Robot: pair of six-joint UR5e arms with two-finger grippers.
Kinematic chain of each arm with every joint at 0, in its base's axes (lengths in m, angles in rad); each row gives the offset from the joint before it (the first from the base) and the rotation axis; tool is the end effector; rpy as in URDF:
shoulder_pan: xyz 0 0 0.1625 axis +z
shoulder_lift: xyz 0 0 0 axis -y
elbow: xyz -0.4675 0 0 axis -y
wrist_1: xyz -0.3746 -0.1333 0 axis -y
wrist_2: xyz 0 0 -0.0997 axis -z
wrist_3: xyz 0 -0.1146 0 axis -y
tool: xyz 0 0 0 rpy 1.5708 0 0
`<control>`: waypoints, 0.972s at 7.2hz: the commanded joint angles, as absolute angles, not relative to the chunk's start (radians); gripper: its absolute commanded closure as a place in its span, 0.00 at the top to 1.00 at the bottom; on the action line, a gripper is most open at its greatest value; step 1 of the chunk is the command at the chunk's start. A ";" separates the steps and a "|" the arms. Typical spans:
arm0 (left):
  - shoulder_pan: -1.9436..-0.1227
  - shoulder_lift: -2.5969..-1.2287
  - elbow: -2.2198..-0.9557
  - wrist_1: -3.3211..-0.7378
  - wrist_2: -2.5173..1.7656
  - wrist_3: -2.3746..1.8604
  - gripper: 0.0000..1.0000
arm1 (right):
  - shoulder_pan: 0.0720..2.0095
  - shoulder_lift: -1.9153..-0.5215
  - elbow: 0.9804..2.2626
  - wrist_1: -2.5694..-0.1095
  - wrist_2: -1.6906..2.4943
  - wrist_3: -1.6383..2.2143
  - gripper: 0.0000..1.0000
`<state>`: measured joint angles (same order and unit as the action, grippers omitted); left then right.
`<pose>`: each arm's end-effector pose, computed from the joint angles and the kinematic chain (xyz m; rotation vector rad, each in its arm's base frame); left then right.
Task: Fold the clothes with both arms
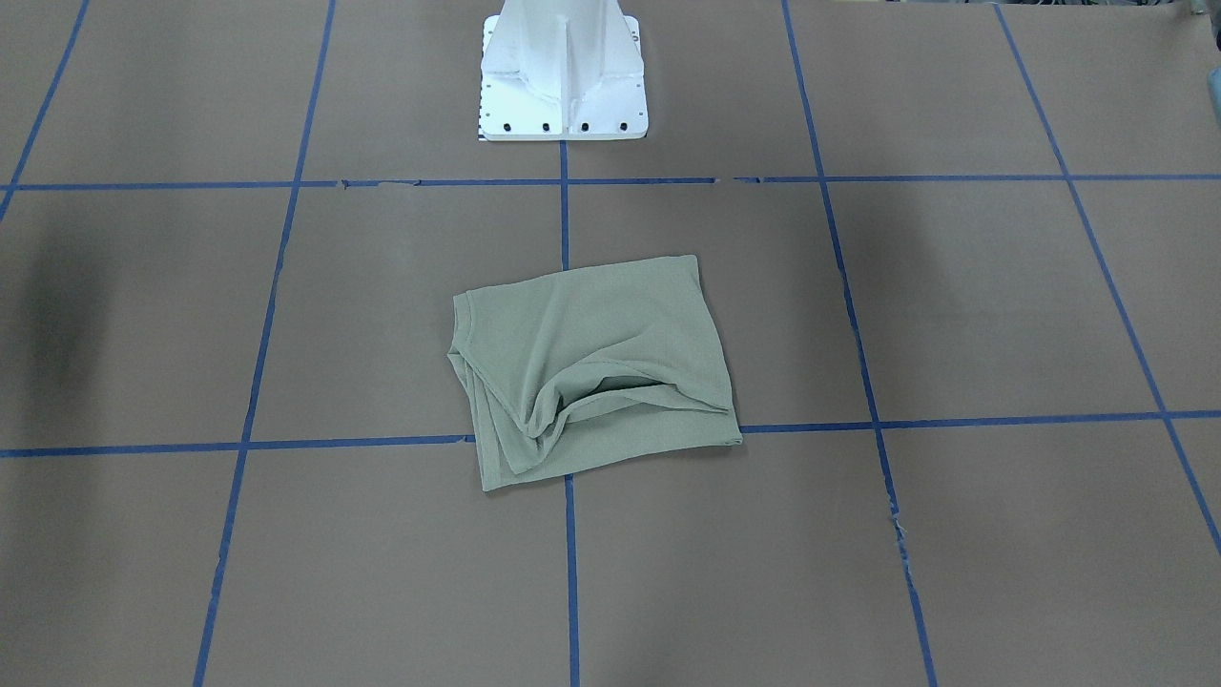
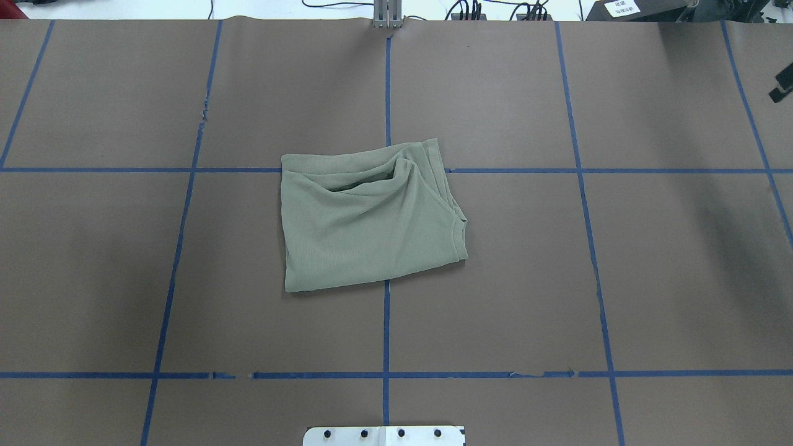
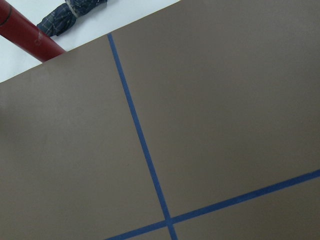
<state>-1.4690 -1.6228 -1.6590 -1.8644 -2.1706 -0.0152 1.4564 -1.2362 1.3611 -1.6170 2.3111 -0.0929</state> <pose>-0.0149 -0.5297 0.6209 0.3859 0.6146 0.2128 -0.0164 -0.6335 0.6339 0.0673 -0.7423 -0.2268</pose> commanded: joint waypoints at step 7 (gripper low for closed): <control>-1.489 -1.501 -1.600 -1.987 -2.180 -0.051 1.00 | 1.563 -1.534 1.628 -1.601 2.307 -0.066 1.00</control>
